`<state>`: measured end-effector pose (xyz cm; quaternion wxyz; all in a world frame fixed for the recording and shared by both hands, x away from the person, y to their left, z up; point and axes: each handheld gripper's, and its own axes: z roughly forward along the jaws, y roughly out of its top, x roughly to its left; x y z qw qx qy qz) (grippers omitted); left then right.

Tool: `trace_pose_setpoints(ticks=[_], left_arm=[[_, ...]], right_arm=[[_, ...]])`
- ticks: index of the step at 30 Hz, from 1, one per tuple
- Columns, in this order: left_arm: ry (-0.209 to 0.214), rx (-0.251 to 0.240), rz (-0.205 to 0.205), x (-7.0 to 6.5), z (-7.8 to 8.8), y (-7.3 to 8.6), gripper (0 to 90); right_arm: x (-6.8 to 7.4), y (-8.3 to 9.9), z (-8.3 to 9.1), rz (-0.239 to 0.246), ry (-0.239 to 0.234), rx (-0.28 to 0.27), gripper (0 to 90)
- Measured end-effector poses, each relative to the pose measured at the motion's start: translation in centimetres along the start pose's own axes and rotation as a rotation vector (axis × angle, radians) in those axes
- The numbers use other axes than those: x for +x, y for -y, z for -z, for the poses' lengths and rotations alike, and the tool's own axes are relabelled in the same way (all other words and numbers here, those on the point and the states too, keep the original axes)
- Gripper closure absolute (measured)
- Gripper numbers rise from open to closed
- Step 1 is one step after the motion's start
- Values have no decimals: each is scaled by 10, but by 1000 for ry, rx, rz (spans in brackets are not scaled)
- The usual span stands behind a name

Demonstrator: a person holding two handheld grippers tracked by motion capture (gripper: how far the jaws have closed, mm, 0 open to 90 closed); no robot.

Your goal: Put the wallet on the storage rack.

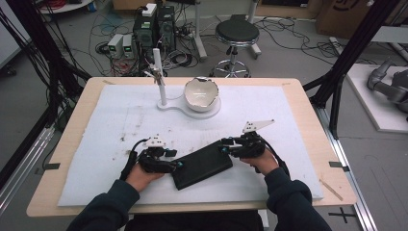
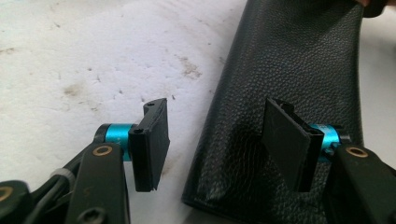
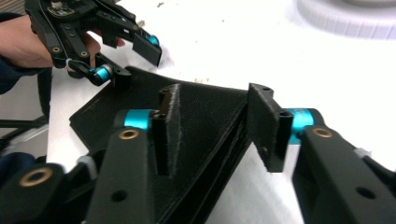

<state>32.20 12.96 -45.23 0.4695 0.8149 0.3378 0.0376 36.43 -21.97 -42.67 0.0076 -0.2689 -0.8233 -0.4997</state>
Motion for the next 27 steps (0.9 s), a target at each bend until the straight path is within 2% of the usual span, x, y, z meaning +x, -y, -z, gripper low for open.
trace_pose_setpoints(ticks=[3, 5, 8, 11, 13, 14, 15, 17, 18, 19, 20, 21, 22, 23, 24, 27], left_arm=[[-6, 5, -3, -1, -1, 0, 415], [4, 3, -8, -1, -1, 0, 418], [25, 1, 4, 1, -1, -1, 397], [20, 16, -10, 0, -3, -2, 406], [44, 10, -25, -2, -3, -1, 489], [50, 10, -33, -2, -3, -2, 539], [45, 11, -34, -3, -3, -2, 553], [42, 7, -37, -4, -3, -1, 564], [38, 6, -44, -4, -3, -1, 566], [34, 5, -47, -5, -3, -1, 569], [33, 6, -50, -5, -3, -1, 569], [33, 5, -49, -5, -3, -1, 568], [33, 4, -46, -5, -3, -1, 568], [33, 5, -46, -4, -3, -1, 568], [34, 4, -46, -5, -3, -1, 568], [31, 4, -51, -5, -3, -1, 566]], right_arm=[[-2, 0, -2, -21, 0, 11, 614], [-3, 0, -2, -34, -5, 5, 647], [-2, -2, 0, -19, -6, -22, 693], [-4, 0, -6, -14, 34, 31, 684], [-7, 2, -12, -21, 51, 78, 637], [-8, 3, -13, -29, 48, 88, 595], [-9, 4, -16, -42, 45, 96, 534], [-8, 5, -20, -44, 88, 126, 388], [-8, 6, -21, -32, 121, 155, 359], [-8, 8, -23, -30, 133, 179, 332], [-8, 9, -24, -71, 115, 187, 320], [-8, 10, -25, -91, 81, 194, 316], [-6, 10, -26, -91, 42, 202, 357], [-3, 10, -29, -99, 33, 204, 336], [-1, 9, -29, -88, 46, 208, 365], [-12, 9, -22, -172, 38, 177, 620]])
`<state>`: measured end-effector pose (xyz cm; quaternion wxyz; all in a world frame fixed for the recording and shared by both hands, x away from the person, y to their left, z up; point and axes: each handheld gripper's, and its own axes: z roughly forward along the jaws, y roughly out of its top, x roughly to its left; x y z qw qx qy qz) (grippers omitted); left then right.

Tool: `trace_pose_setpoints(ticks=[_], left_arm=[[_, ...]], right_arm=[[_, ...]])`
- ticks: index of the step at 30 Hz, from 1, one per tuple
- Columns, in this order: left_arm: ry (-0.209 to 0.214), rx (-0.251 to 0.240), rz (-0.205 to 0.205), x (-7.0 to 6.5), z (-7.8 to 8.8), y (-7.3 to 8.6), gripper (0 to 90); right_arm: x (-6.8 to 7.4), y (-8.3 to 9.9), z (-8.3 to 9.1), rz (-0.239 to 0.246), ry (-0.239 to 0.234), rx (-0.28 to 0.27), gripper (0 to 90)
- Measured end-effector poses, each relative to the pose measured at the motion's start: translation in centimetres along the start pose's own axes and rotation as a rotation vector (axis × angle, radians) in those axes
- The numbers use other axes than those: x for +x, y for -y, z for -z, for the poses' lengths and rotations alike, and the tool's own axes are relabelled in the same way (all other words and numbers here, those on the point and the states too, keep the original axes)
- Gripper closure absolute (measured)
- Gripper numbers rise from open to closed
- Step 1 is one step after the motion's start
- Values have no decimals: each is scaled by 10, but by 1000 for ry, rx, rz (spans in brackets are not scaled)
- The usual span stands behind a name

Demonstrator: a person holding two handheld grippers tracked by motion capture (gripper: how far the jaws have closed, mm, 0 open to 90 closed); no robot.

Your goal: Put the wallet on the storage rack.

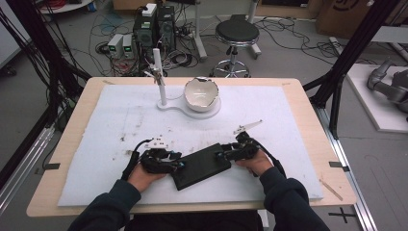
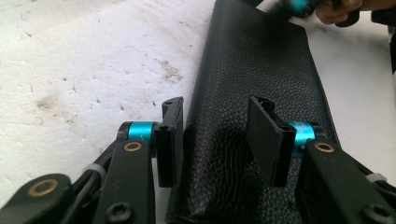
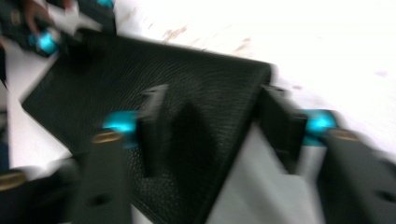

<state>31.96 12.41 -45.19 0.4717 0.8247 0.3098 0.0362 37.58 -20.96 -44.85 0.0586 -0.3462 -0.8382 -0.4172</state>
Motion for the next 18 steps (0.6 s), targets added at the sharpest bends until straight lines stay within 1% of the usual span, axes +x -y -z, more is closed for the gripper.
trace_pose_setpoints(ticks=[1, 2, 4, 6, 7, 9, 10, 12, 14, 15, 16, 17, 18], left_arm=[[0, -2, 2, 0, 0, 0, 564], [2, 1, 0, 0, 0, 0, 563], [3, -3, 6, 1, 0, 0, 558], [5, -5, 14, 1, 0, 0, 550], [6, -6, 23, 2, 1, 0, 540], [11, -9, 53, 6, 1, -1, 482], [22, -18, 55, 7, 0, -2, 453], [33, -30, 34, 10, -1, -7, 389], [59, -38, 17, 11, -4, -16, 371], [72, -35, -1, 12, -6, -21, 370], [83, -39, -7, 13, -9, -26, 370], [106, -39, -11, 14, -12, -31, 369], [135, -35, -7, 14, -15, -34, 368]], right_arm=[[-2, 0, 4, -19, -18, -19, 672], [-4, -1, 7, -10, -31, -51, 714], [-4, -2, 12, -10, -68, -104, 771], [-4, -4, 16, 5, -112, -144, 786], [-2, -5, 17, 21, -119, -155, 789], [-1, -6, 19, 44, -115, -161, 790], [0, -7, 20, 55, -118, -168, 792], [4, -10, 24, 85, -129, -187, 795], [10, -15, 27, 125, -119, -207, 798], [13, -17, 27, 139, -113, -208, 801], [15, -18, 28, 156, -103, -213, 809], [16, -20, 29, 166, -97, -214, 817], [17, -20, 29, 183, -99, -225, 824]])
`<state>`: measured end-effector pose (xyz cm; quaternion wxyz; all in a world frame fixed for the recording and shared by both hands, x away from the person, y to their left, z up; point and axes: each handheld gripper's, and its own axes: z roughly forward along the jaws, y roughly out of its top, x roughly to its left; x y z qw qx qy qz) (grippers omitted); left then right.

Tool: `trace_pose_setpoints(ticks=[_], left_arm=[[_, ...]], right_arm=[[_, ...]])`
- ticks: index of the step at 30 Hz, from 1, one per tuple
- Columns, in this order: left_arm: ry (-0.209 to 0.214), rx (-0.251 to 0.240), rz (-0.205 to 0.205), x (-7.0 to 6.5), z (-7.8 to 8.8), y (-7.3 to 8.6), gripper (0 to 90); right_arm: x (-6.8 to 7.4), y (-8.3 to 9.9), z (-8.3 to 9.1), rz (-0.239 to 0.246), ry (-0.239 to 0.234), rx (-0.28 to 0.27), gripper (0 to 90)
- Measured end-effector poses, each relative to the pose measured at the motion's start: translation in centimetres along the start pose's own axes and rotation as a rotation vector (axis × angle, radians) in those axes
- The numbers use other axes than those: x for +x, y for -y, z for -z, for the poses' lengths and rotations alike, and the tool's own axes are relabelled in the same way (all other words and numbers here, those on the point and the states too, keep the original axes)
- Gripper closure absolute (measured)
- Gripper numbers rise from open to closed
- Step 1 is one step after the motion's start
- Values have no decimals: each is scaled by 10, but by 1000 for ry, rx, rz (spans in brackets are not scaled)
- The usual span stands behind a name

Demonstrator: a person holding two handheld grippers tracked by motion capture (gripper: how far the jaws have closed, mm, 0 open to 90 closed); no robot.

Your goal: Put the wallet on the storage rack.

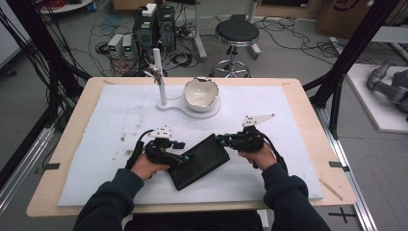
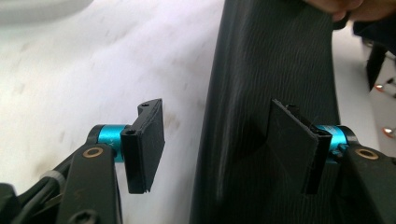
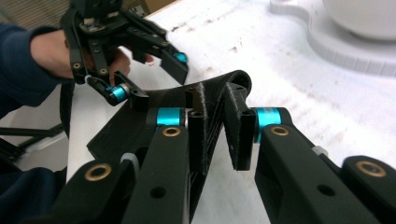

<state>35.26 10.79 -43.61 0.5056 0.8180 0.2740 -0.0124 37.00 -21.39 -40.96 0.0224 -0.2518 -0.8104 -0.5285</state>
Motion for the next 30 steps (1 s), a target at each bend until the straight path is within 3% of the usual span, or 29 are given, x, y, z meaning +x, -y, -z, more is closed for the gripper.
trace_pose_setpoints(ticks=[3, 4, 5, 7, 10, 12, 13, 15, 16, 17, 20, 24, 25, 27, 30], left_arm=[[65, 8, 50, 5, -10, -3, 374], [110, 11, 63, 8, -12, -2, 443], [105, 17, 63, 8, -13, -1, 528], [86, 24, 69, 6, -12, -1, 589], [110, -29, 98, 10, -3, -1, 717], [125, -66, 73, 8, 3, -3, 775], [113, -69, 49, 5, 4, -4, 784], [128, -89, 17, 2, 6, -5, 787], [130, -102, -2, 0, 7, -6, 788], [131, -119, -17, -1, 8, -7, 790], [120, -166, -44, -3, 15, -8, 792], [108, -210, -81, -3, 19, -9, 793], [96, -208, -86, -3, 19, -10, 792], [66, -203, -90, -2, 19, -10, 788], [10, -208, -109, -4, 18, -11, 764]], right_arm=[[2, -3, 1, 22, -3, -7, 847], [2, -3, 1, 27, 7, 2, 847], [2, -3, 1, 28, 16, 12, 846], [-2, 0, -1, 12, 23, 37, 847], [-4, 1, -1, 2, 26, 41, 844], [-6, 2, -1, -10, 40, 45, 778], [-8, 3, -2, -22, 37, 39, 672], [-12, 6, -5, -33, 25, 44, 505], [-14, 7, -7, -30, 23, 56, 457], [-16, 9, -10, -24, 24, 72, 431], [-17, 13, -18, -23, -30, 88, 377], [-17, 13, -24, -6, -89, 69, 420], [-16, 12, -25, 7, -115, 70, 484], [-12, 11, -26, 47, -114, 72, 502], [-13, 8, -20, 37, -154, 40, 602]])
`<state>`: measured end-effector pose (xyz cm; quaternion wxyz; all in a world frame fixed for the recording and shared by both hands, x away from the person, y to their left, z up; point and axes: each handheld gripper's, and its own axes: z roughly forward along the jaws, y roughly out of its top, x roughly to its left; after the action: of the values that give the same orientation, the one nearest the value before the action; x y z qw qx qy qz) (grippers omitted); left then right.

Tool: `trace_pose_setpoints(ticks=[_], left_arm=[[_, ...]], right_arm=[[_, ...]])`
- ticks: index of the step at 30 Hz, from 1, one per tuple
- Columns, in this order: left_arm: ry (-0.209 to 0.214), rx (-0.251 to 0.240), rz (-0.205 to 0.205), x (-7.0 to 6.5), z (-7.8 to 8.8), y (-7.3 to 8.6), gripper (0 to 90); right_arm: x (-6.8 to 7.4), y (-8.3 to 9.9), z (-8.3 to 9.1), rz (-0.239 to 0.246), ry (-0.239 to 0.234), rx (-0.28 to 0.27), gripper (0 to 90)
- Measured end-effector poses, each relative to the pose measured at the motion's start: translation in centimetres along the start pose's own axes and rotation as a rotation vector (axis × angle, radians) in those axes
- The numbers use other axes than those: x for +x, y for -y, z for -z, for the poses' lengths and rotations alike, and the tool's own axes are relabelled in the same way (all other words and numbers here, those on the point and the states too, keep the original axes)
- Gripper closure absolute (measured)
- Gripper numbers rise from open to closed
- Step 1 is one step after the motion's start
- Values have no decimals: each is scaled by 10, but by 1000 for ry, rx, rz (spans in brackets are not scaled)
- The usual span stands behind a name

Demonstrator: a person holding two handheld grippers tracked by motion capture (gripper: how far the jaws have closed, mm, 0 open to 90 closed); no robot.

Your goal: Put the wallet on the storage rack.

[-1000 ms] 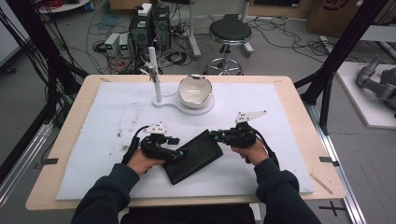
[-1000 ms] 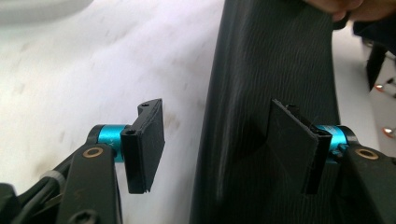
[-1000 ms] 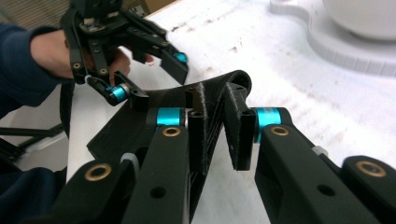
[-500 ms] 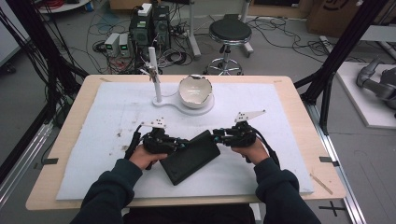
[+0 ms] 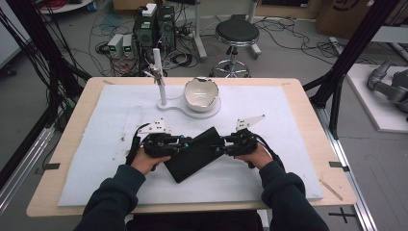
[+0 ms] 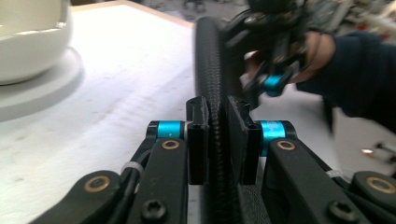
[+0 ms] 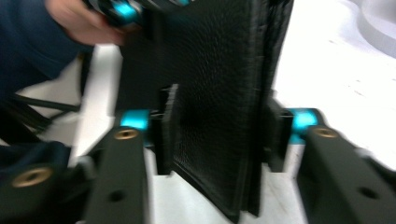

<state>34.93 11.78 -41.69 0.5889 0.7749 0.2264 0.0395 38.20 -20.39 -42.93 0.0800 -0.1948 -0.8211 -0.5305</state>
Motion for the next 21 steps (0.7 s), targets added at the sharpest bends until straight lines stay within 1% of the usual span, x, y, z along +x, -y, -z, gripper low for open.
trace_pose_setpoints(ticks=[1, 2, 4, 6, 8, 9, 10, 11, 12, 13, 15, 16, 18, 20, 21], left_arm=[[-7, -2, -8, -1, 0, -1, 761], [-16, -14, -8, -1, 0, -1, 759], [-27, -23, -17, -3, -2, -2, 755], [-28, -28, -13, -4, -3, -3, 748], [-29, -28, -8, -5, -5, -3, 736], [-39, -24, 2, -4, -4, -3, 716], [-53, -19, 23, -3, -3, -3, 678], [-75, -16, 43, -1, -1, -3, 613], [-92, -14, 71, 2, 2, -3, 532], [-107, -16, 86, 4, 7, -3, 511], [-161, -15, 83, 6, 17, -3, 491], [-178, -16, 83, 7, 24, -2, 485], [-216, -21, 84, 9, 37, -1, 461], [-258, -31, 91, 11, 49, 1, 429], [-272, -39, 98, 12, 55, 2, 419]], right_arm=[[1, -1, 2, -3, -13, -21, 608], [3, -3, 3, 1, -16, -37, 603], [6, -4, 3, -3, -14, -57, 588], [6, -5, 2, -21, -18, -59, 596], [6, -4, 2, -39, -17, -54, 644], [6, -5, 2, -46, -15, -49, 675], [6, -6, 3, -56, -17, -48, 701], [6, -8, 4, -74, -23, -48, 715], [7, -10, 7, -79, -18, -54, 727], [8, -13, 10, -67, -5, -72, 737], [10, -18, 19, -50, 19, -111, 749], [12, -21, 25, -35, 30, -125, 751], [15, -28, 34, 0, 76, -140, 752], [19, -35, 43, 21, 121, -144, 753], [20, -39, 47, 39, 143, -139, 753]])
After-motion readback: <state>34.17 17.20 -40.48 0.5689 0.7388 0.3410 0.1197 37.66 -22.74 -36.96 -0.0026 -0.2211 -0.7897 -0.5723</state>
